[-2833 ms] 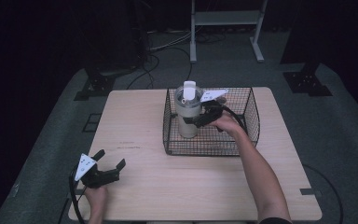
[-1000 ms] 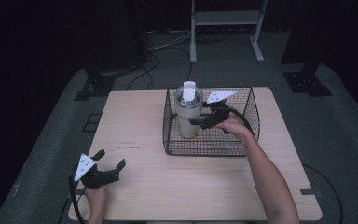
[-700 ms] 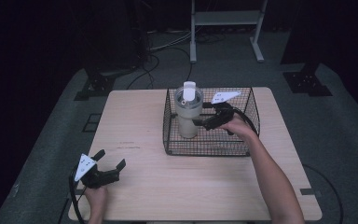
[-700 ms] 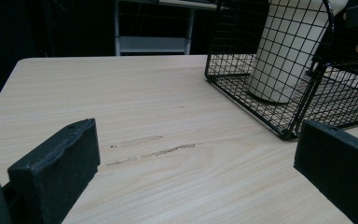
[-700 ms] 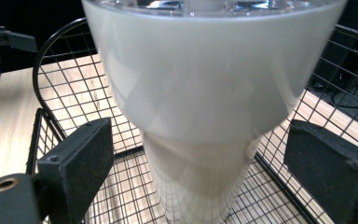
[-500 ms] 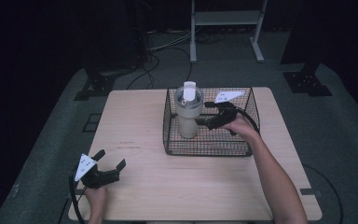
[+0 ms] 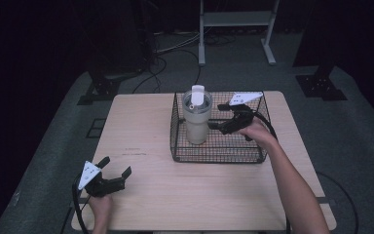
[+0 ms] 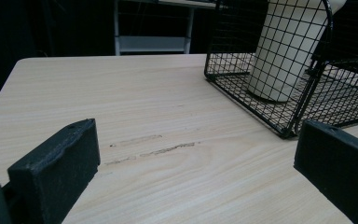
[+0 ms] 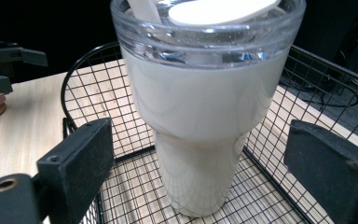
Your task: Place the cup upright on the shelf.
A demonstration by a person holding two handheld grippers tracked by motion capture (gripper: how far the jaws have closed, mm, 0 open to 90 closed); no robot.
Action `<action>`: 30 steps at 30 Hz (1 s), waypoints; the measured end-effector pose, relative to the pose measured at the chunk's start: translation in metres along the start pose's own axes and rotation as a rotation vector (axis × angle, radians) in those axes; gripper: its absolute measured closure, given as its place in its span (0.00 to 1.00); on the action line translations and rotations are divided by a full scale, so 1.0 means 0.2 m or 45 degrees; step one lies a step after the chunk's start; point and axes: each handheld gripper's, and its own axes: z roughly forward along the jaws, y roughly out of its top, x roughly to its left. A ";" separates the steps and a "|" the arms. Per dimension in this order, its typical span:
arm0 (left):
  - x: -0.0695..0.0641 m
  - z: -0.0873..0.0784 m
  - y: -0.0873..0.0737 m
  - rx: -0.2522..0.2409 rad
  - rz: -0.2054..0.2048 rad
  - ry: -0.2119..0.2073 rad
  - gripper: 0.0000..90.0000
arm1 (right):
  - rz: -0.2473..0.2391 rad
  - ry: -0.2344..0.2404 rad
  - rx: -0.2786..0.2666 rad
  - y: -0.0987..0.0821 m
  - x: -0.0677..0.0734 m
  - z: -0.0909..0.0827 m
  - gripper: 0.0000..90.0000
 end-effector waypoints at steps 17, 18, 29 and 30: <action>0.00 0.00 0.00 0.012 0.015 0.005 0.00 | -0.025 -0.004 -0.010 0.04 0.06 -0.15 0.09; 0.00 0.00 0.00 0.013 0.016 0.006 0.00 | -0.026 -0.003 -0.015 0.04 0.07 -0.16 0.09; 0.00 0.01 0.00 0.016 0.021 0.008 0.00 | -0.029 -0.012 -0.014 0.02 0.11 -0.27 0.09; 0.00 0.01 0.00 0.016 0.021 0.008 0.00 | -0.034 -0.016 -0.015 0.02 0.11 -0.28 0.09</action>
